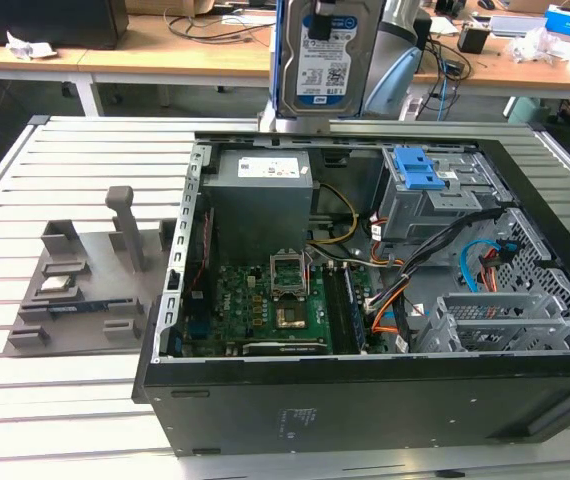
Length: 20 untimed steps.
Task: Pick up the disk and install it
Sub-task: 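Pick up the disk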
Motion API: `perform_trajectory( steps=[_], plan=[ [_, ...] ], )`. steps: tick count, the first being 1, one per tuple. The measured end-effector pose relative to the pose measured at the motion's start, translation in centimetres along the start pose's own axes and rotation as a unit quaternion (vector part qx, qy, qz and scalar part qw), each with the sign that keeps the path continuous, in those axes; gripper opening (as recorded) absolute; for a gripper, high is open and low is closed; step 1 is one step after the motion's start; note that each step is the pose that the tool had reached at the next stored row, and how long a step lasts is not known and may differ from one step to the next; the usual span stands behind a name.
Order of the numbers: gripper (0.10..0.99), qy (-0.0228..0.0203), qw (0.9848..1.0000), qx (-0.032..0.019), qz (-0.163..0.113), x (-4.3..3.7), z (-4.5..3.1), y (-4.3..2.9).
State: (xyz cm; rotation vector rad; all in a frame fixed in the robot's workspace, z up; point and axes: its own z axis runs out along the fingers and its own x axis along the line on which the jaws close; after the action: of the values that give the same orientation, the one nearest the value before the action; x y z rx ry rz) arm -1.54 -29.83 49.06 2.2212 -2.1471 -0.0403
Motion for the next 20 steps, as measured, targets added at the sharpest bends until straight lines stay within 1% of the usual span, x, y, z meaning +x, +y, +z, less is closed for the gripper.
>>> perform_trajectory(
  steps=[4,7,9,11,17,20],
  plan=[
    [0.361,0.0000,1.0000,0.0000,0.000,0.38,0.01,0.01],
    [0.361,0.0000,1.0000,0.0000,0.000,1.07,0.03,0.03],
    [0.361,0.0000,1.0000,0.0000,0.000,1.73,0.05,0.05],
    [0.361,0.0000,1.0000,0.0000,0.000,2.71,0.07,0.08],
    [0.361,0.0000,1.0000,0.0000,0.000,3.28,0.08,0.10],
    [0.361,0.0000,1.0000,0.0000,0.000,3.72,0.09,0.11]
  ],
)
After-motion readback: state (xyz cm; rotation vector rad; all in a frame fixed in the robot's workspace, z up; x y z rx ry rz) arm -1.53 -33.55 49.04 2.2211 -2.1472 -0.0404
